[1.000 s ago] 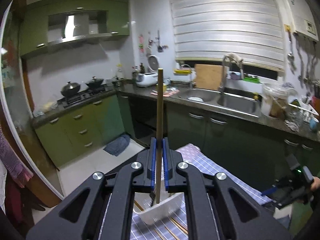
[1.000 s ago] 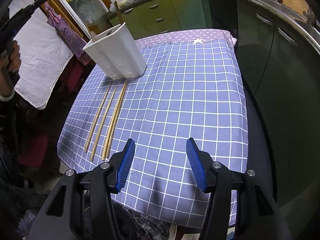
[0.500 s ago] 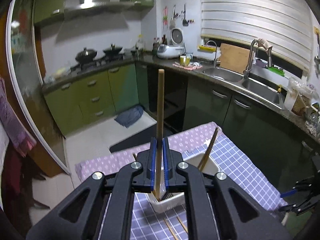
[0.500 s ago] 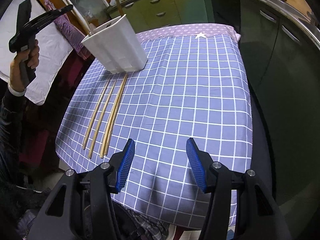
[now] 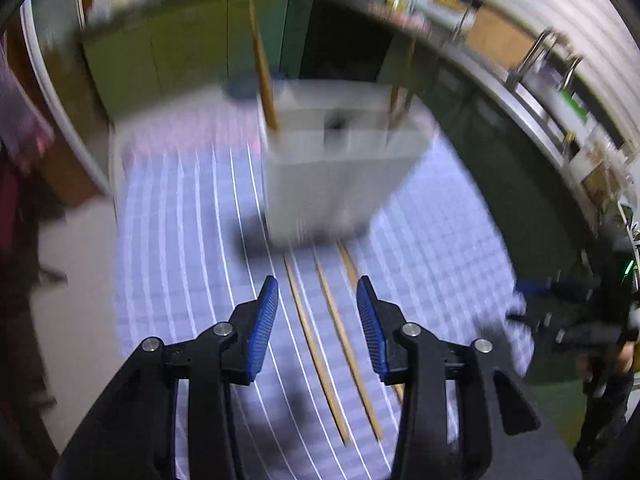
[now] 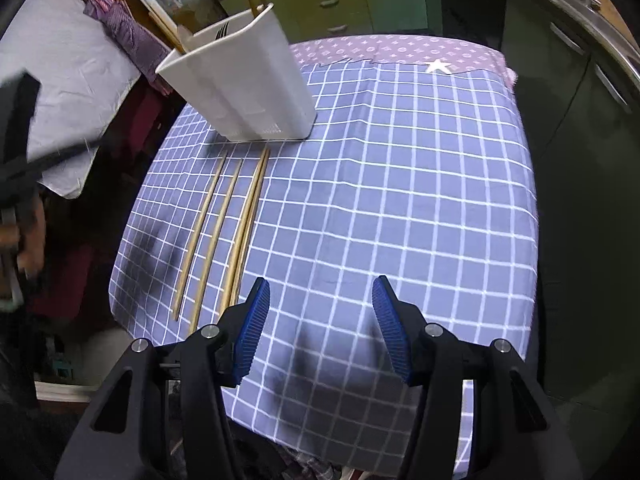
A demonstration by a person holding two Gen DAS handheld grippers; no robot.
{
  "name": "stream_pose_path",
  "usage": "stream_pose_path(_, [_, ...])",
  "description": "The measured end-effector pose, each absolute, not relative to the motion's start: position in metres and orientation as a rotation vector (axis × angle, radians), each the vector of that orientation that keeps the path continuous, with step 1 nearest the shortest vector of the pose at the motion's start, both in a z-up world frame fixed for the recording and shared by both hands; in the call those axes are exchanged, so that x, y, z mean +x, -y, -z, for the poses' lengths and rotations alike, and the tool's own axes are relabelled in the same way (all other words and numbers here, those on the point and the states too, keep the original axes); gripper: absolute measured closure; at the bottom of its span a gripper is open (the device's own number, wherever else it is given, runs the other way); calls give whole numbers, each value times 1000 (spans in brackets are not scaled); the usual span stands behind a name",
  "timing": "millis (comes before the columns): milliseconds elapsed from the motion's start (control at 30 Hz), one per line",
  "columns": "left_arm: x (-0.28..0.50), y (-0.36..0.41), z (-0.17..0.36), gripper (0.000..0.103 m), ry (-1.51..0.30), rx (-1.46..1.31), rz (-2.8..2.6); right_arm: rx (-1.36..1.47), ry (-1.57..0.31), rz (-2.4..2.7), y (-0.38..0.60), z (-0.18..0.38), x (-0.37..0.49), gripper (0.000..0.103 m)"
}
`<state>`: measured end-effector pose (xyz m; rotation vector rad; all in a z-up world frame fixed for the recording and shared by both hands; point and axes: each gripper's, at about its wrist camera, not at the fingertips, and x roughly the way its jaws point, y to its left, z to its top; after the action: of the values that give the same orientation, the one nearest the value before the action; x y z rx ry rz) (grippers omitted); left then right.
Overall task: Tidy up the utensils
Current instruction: 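Move both tools back down to the remaining chopsticks on the cloth, then close the left tool on a chopstick while the right tool grasps another chopstick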
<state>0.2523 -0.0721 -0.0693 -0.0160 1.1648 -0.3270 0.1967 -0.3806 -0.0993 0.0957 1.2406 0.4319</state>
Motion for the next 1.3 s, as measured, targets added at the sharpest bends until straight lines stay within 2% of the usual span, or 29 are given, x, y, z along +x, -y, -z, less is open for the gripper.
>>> stream_pose_path(33, [251, 72, 85, 65, -1215, -29, 323, 89, -1253, -433, 374, 102, 201, 49])
stream_pose_path(133, [253, 77, 129, 75, -1355, -62, 304, 78, -1292, -444, 356, 111, 214, 49])
stream_pose_path(200, [257, 80, 146, 76, -1395, -81, 284, 59, -1312, -442, 345, 119, 221, 50])
stream_pose_path(333, [271, 83, 159, 76, -1426, -84, 223, 34, -1349, -453, 327, 132, 229, 56])
stream_pose_path(500, [278, 93, 172, 76, -1476, -67, 178, 8, -1375, -467, 312, 142, 235, 56])
stream_pose_path(533, [280, 95, 173, 77, -1483, -62, 174, 5, -1378, -472, 311, 143, 236, 56])
stream_pose_path(667, [283, 101, 184, 91, -1533, -32, 125, 1, -1384, -483, 304, 147, 239, 56])
stream_pose_path(967, [288, 108, 194, 93, -1564, -1, 73, -48, -1371, -474, 283, 143, 251, 57])
stream_pose_path(1167, [291, 103, 196, 96, -1559, 12, 110, -41, -1428, -453, 263, 159, 267, 75])
stream_pose_path(1300, [284, 92, 191, 96, -1537, -22, 145, -23, -1463, -452, 251, 170, 273, 81])
